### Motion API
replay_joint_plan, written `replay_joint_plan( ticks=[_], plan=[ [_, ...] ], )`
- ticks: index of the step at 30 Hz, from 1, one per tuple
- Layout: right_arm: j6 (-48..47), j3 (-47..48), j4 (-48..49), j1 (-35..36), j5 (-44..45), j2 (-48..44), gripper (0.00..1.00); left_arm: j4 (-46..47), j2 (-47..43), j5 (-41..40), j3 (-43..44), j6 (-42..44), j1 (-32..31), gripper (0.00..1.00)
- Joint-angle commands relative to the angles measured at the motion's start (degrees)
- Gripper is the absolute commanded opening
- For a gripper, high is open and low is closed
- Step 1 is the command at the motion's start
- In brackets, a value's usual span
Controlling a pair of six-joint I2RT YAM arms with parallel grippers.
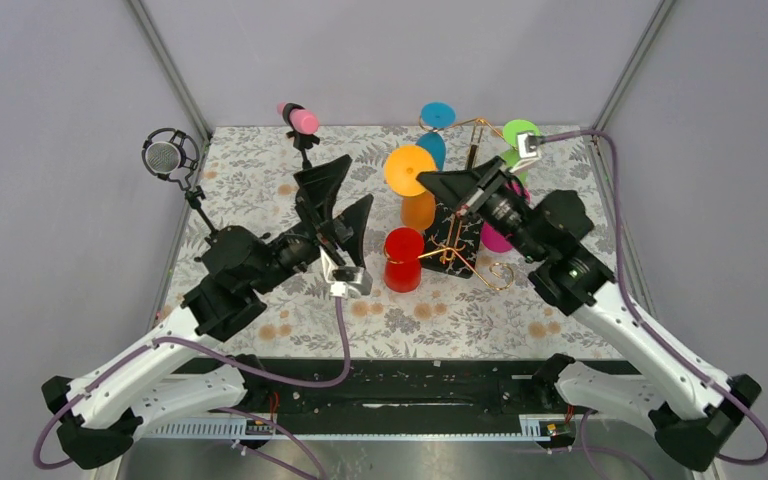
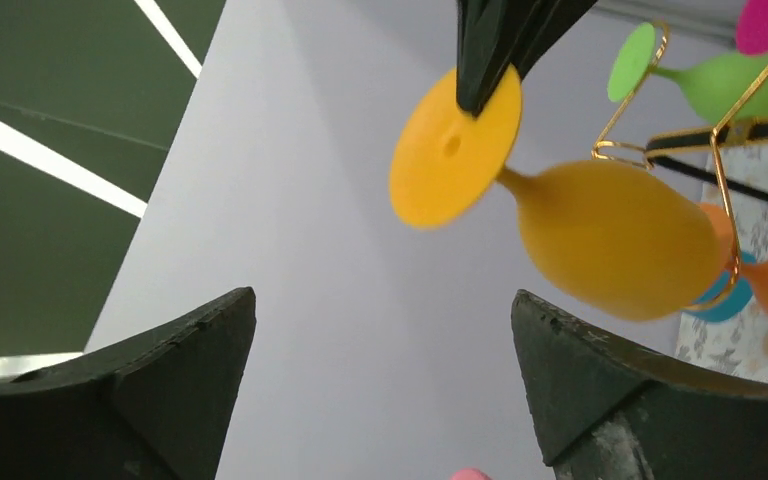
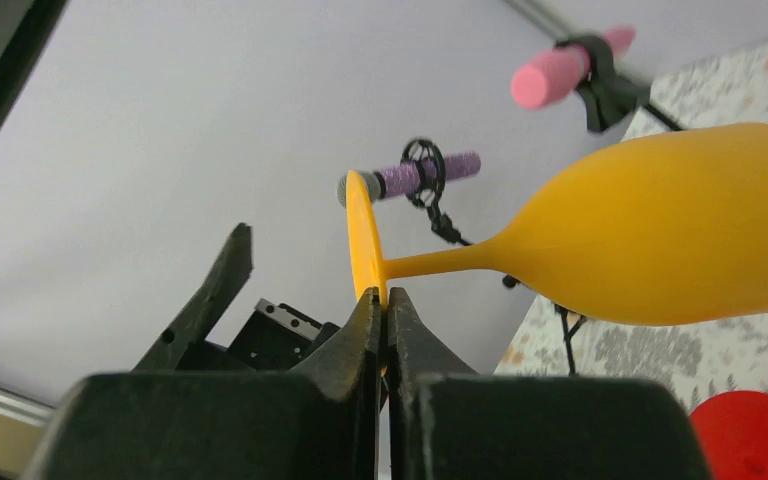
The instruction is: Place the wine glass upside down on the wine glass rack
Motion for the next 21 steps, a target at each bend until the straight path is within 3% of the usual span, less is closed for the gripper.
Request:
replay_joint_plan(
  ticks=[1, 4, 7, 16, 21],
  plan=[
    [-9.01, 1.14, -2.26, -0.9, 12.77, -8.03, 0.0, 17.55, 0.47, -5.98, 0.78, -26.46, -0.24, 0.99],
    [-12.7, 2.25, -10.82, -2.39, 17.2, -12.55, 0.0, 18.32, 3.52, -21.3, 5.58, -40.47, -0.21, 0.99],
    [-15.91, 3.16, -20.67, -3.73, 22.55, -17.43, 0.0, 10.58, 5.91, -27.41, 11.68, -45.21, 0.02, 0.99],
    [-18.99, 6.0, -48.6, -3.9, 41.64, -29.47, 0.0, 6.71, 7.11, -27.27, 13.04, -50.33, 0.49, 0.99],
    [-14.7, 2.17, -57.18, -3.89, 44.26, -32.56, 0.0, 5.73, 8.0, -26.51, 13.41, -51.2, 0.46, 0.99]
  ],
)
